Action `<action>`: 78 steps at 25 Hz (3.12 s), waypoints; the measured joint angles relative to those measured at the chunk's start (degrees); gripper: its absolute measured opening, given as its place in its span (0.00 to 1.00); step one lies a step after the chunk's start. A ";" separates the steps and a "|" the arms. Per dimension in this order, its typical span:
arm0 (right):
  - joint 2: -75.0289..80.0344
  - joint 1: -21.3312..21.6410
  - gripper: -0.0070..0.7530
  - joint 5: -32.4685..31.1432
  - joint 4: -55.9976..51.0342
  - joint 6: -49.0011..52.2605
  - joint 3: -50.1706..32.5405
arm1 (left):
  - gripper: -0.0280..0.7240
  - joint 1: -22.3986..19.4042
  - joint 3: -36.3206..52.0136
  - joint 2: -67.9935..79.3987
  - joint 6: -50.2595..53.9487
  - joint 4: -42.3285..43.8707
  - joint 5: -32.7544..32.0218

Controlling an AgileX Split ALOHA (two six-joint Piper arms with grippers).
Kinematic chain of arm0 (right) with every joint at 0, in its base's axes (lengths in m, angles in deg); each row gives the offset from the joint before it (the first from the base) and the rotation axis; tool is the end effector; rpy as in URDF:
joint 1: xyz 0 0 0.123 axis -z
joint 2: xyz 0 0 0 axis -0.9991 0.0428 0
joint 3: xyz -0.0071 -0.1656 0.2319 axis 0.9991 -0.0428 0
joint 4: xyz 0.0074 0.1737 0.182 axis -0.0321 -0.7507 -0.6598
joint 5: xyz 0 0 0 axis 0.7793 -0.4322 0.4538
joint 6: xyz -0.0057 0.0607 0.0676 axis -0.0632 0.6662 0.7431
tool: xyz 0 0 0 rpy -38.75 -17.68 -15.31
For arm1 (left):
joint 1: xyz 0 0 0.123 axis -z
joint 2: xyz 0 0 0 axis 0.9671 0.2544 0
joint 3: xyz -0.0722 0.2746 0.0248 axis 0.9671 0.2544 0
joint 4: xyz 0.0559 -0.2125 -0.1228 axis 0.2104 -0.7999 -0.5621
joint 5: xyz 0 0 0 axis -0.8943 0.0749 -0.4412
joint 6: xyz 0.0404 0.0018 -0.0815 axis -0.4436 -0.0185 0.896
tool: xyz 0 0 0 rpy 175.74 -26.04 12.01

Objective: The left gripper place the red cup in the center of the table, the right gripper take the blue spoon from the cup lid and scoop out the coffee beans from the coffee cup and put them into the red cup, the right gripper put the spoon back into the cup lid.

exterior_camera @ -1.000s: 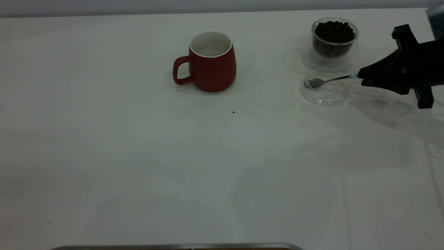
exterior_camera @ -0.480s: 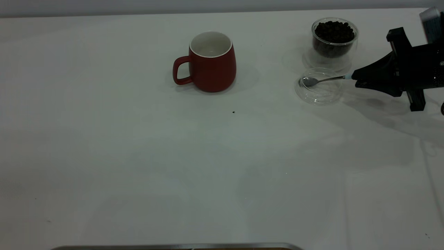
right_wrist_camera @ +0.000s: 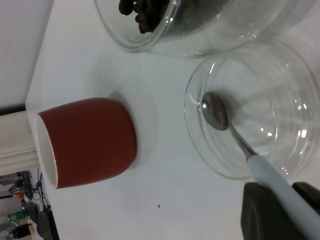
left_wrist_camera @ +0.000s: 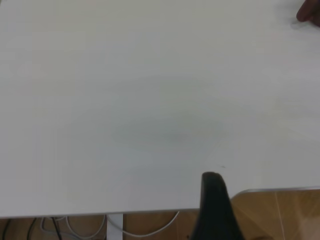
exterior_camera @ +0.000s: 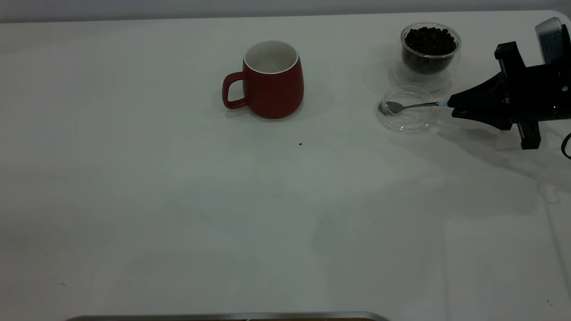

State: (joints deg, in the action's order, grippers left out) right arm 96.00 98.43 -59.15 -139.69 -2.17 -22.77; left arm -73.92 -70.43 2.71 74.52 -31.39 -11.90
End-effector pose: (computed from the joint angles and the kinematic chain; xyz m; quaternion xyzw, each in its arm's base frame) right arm 0.3579 0.0010 -0.0296 0.2389 0.8578 0.4349 0.1342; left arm -0.0090 0.0015 0.2686 0.0128 0.8778 0.0035 0.4789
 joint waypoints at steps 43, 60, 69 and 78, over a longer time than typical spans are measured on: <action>-29.38 -0.64 0.75 9.10 39.61 23.81 -0.75 | 0.82 0.00 0.00 0.00 -0.06 0.00 0.00; -88.39 -11.30 0.75 -17.64 91.06 64.43 -5.26 | 0.82 0.00 0.00 0.00 0.00 0.00 0.00; -113.47 -11.36 0.75 -18.88 105.81 74.42 -29.95 | 0.82 0.00 0.00 0.00 0.00 0.00 0.00; -126.07 -11.45 0.75 -18.07 100.98 79.03 -30.94 | 0.82 0.00 0.00 0.00 0.00 0.00 0.00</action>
State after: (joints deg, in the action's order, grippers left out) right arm -30.07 86.99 -77.22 -38.71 76.86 -53.71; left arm -73.92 -70.43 2.71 74.52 -31.39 -11.90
